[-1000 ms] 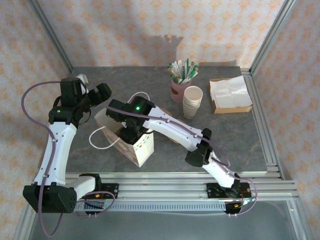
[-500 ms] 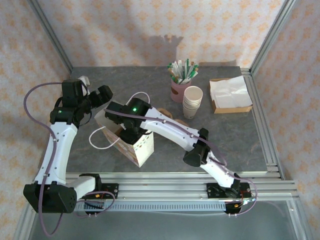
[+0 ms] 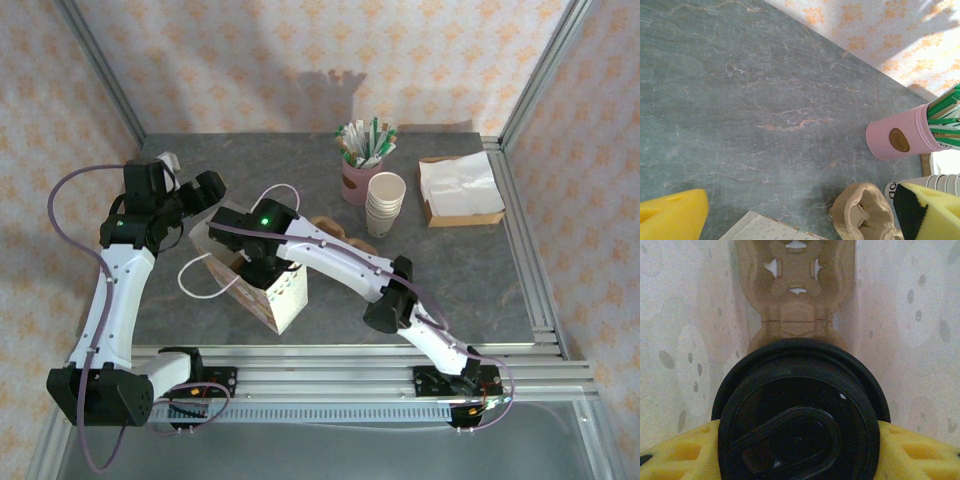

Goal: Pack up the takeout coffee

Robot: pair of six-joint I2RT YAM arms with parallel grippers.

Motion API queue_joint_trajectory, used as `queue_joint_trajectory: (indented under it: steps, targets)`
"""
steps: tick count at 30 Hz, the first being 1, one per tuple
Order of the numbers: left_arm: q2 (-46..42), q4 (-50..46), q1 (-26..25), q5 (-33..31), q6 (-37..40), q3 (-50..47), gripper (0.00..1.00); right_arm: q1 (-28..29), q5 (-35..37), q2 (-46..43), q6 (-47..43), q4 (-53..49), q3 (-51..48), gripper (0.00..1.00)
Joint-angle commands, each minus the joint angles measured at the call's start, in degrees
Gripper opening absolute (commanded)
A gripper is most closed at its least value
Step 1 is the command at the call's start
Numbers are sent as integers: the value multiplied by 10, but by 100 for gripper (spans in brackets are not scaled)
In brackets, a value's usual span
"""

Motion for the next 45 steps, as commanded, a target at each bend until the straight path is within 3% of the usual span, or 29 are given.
queue_joint_trajectory:
  steps: [1,45]
  targets:
    - [-6,10,4,6,14,-7,96,1,2,9,-7,-18,-8,49]
    - [5,21,3,37,-1,-21,94,-33,-72,30,4,-11,16,48]
